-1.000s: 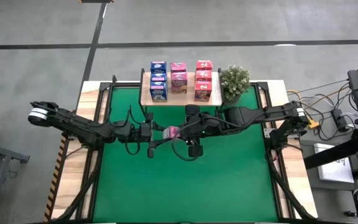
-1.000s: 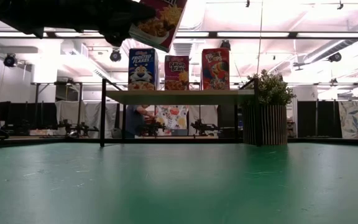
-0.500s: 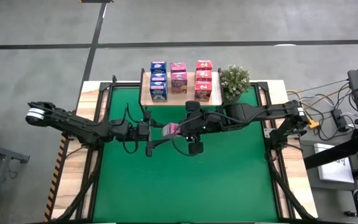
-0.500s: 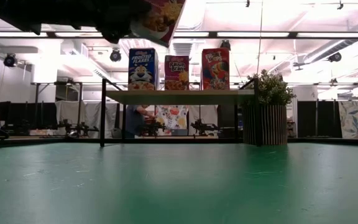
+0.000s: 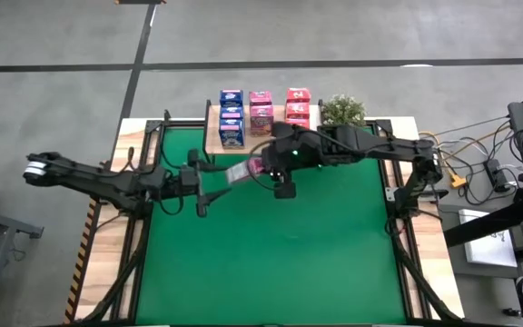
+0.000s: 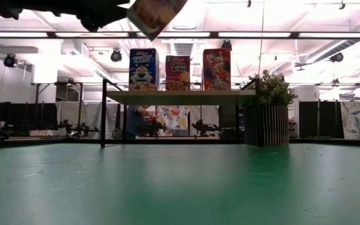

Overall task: Stack cereal on shelf
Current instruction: Put the violet cereal box on the shelf aligned with the violet cereal boxes

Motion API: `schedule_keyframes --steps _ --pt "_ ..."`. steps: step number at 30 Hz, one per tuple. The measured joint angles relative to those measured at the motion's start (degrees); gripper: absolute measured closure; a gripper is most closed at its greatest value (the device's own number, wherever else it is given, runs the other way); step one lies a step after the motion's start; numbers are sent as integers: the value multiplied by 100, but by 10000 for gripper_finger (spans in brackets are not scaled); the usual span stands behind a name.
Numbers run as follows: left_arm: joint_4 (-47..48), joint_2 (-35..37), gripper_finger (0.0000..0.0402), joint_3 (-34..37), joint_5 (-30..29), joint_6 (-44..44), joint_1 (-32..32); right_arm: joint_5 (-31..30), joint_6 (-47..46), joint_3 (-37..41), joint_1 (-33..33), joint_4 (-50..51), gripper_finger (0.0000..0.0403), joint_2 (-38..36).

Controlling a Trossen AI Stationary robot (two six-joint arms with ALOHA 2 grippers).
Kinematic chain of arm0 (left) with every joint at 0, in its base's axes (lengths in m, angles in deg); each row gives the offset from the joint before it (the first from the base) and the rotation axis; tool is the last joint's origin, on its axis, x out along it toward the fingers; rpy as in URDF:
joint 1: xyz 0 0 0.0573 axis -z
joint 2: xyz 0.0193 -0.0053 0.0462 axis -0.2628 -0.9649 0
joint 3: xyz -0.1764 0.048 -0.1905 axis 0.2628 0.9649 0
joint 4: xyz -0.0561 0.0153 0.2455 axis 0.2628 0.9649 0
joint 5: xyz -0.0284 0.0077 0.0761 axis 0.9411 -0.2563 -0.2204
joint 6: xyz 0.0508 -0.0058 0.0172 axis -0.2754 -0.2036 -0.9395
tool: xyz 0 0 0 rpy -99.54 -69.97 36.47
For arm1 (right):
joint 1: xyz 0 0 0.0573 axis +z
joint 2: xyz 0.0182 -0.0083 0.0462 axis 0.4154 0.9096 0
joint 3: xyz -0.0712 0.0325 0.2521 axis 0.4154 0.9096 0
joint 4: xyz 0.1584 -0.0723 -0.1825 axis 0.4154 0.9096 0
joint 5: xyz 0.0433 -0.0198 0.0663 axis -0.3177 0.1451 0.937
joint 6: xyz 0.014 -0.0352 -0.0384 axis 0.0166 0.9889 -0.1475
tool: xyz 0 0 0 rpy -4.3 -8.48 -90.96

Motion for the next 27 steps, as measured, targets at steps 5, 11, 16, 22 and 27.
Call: schedule_keyframes --steps 5,11,16,22,27 --pt "320 295 139 2 -270 -14 8 -130 560 -149 -280 279 255 203" --pt "589 448 139 8 -478 -22 10 -207 828 -170 -699 425 255 231" --pt "620 421 139 8 -475 -22 13 -109 904 -170 -956 429 255 231" --pt "605 260 139 8 -488 22 11 101 811 -170 -1097 743 255 231" --pt "563 107 139 8 -490 22 9 229 738 -166 -1149 785 255 286"
